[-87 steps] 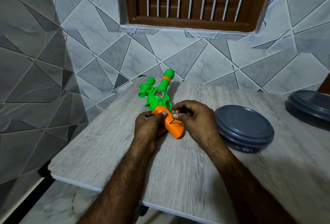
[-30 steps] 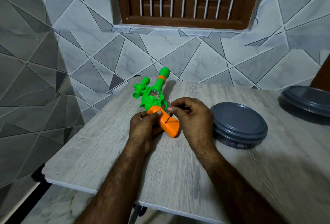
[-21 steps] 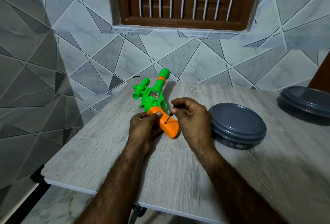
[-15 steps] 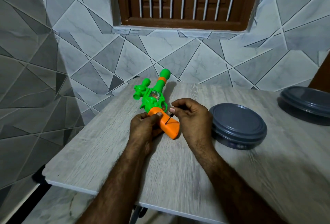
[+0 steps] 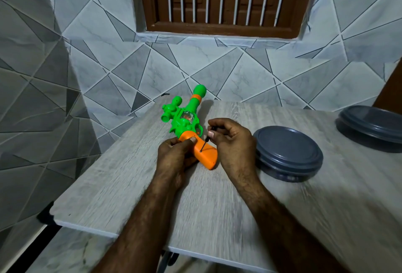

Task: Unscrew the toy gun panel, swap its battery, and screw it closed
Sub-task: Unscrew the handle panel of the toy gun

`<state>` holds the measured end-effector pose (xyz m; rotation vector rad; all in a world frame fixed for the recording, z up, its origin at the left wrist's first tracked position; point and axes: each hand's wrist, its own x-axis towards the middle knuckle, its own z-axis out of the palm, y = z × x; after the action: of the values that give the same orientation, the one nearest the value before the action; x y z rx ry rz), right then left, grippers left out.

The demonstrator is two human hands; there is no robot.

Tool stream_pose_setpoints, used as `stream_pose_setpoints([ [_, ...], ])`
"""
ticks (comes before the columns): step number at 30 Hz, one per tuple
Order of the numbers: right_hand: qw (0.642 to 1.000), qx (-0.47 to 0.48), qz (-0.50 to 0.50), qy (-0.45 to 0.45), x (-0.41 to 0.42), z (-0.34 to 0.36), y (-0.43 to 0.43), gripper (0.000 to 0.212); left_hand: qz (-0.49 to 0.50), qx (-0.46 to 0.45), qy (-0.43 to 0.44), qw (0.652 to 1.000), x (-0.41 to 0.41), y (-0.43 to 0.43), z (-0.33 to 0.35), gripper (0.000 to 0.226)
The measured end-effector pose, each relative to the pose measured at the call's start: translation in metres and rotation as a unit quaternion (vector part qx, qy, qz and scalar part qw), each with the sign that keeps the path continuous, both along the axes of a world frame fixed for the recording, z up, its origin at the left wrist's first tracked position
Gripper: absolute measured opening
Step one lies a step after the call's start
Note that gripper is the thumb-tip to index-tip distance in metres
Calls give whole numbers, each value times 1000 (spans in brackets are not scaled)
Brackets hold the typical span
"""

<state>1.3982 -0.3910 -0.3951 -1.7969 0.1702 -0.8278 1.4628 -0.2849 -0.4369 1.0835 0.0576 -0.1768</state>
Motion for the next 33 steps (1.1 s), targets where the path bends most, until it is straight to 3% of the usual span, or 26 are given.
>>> stream_pose_setpoints([
  [3, 1000, -9, 1, 4, 1, -1, -1, 28, -2, 0, 1, 1000, 0, 0, 1, 27],
  [9, 999, -35, -4, -15, 1, -1, 1, 12, -7, 2, -1, 1000, 1, 0, -1, 29],
  [17, 999, -34, 8, 18, 3, -1, 1, 21, 0, 7, 4, 1000, 2, -1, -2, 29],
  [23, 997, -72, -31, -18, -1, -2, 6, 26, -11, 1, 3, 1000, 4, -1, -3, 32],
  [33, 1000, -22, 17, 8, 6, -5, 0, 35, -4, 3, 6, 1000, 7, -2, -6, 33],
])
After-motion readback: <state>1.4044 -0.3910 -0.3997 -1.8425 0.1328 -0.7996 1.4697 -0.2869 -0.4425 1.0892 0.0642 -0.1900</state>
